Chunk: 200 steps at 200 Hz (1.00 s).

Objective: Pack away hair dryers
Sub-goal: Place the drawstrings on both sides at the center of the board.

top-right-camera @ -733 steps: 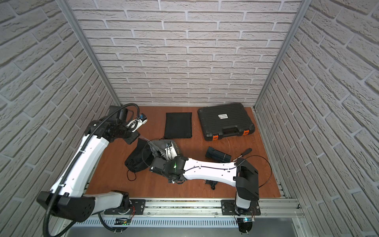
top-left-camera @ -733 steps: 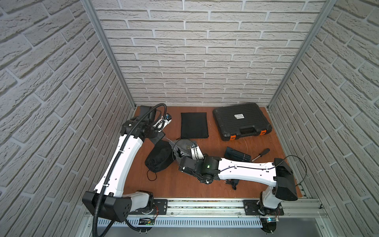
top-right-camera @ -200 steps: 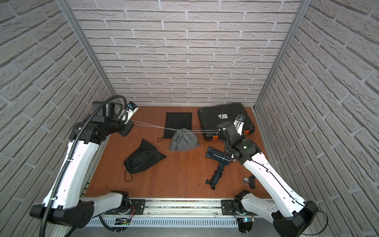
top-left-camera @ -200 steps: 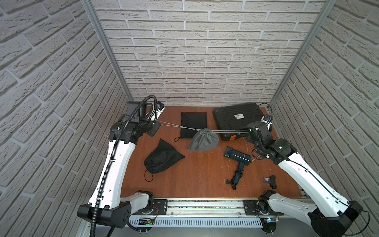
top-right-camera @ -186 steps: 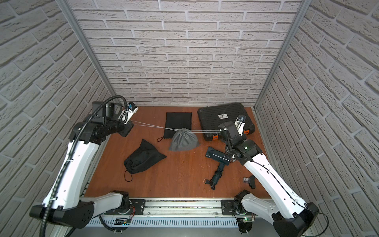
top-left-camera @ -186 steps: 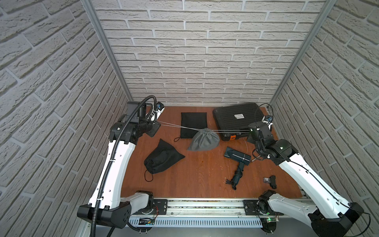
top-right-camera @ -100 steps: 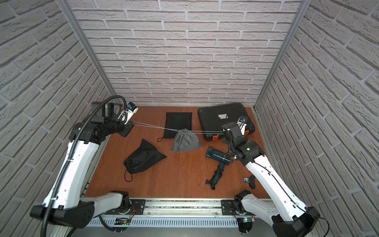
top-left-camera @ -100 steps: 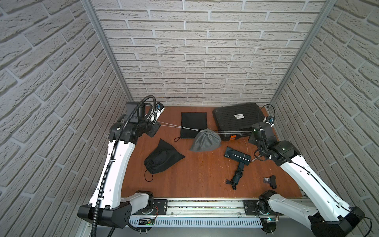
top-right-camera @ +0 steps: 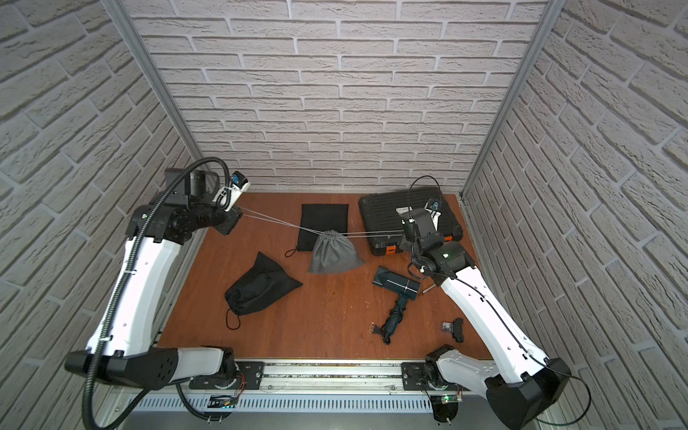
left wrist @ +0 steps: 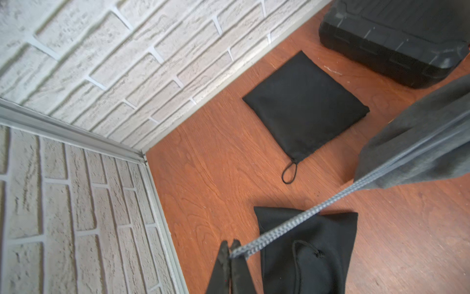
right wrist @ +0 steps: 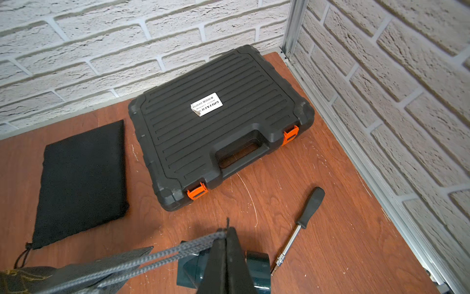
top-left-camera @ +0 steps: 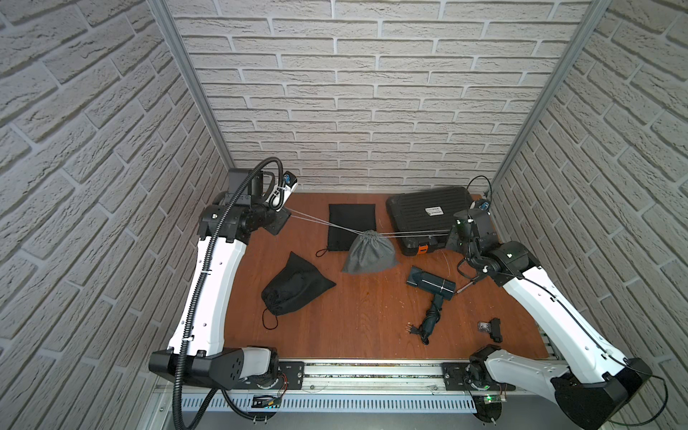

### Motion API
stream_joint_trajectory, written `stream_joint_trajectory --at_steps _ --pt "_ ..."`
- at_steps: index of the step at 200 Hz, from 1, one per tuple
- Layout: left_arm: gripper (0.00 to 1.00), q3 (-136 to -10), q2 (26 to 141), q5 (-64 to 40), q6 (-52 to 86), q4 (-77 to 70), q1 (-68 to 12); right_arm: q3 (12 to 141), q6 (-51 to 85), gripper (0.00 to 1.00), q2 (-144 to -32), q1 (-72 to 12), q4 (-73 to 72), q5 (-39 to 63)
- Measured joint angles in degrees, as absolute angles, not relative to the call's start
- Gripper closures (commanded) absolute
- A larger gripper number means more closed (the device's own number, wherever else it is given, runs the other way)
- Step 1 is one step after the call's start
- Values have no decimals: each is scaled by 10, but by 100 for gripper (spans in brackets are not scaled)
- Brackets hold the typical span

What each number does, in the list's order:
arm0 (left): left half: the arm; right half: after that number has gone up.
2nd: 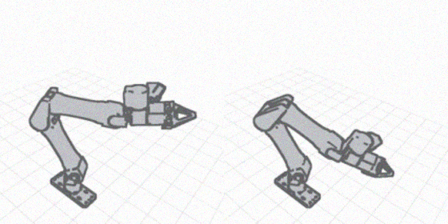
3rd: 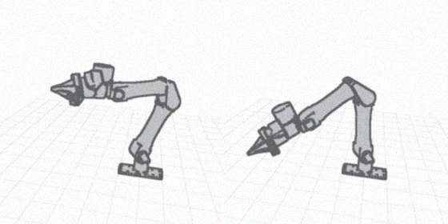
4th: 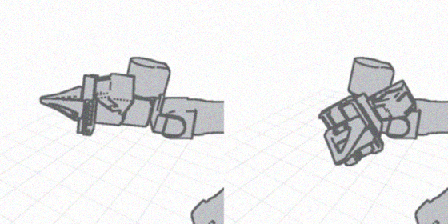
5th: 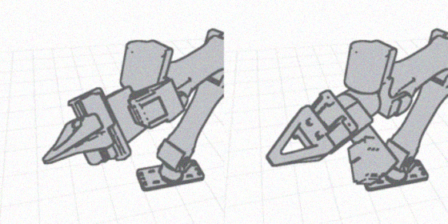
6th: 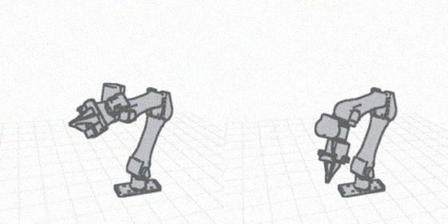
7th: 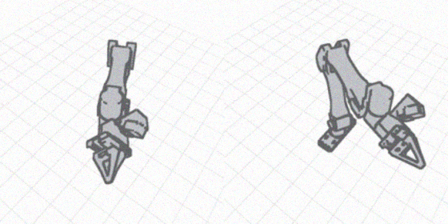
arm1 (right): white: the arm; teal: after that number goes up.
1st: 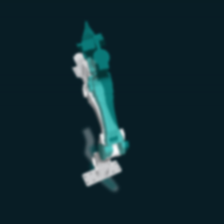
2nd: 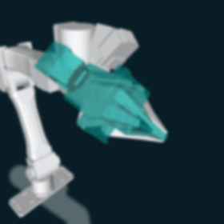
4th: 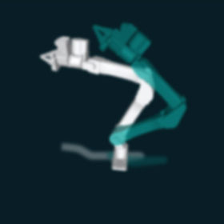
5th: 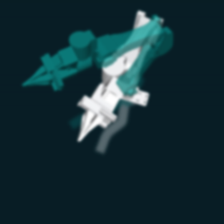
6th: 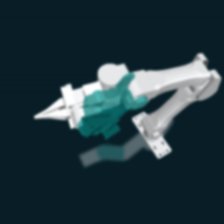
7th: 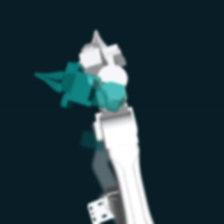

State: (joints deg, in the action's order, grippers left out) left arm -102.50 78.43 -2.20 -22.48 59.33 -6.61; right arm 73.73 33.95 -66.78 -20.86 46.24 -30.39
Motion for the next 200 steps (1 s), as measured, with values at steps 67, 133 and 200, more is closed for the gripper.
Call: stream_joint_trajectory --at_steps 67,133,200 --pt "100 -1185 861 13 -232 614 -53 797 325 97 -729 -221 451 -237" --pt "100 -1206 885 42 -236 613 2 882 319 98 -838 -370 439 -232" --pt "100 -1130 882 49 -235 585 63 878 326 98 -853 -485 426 -206"
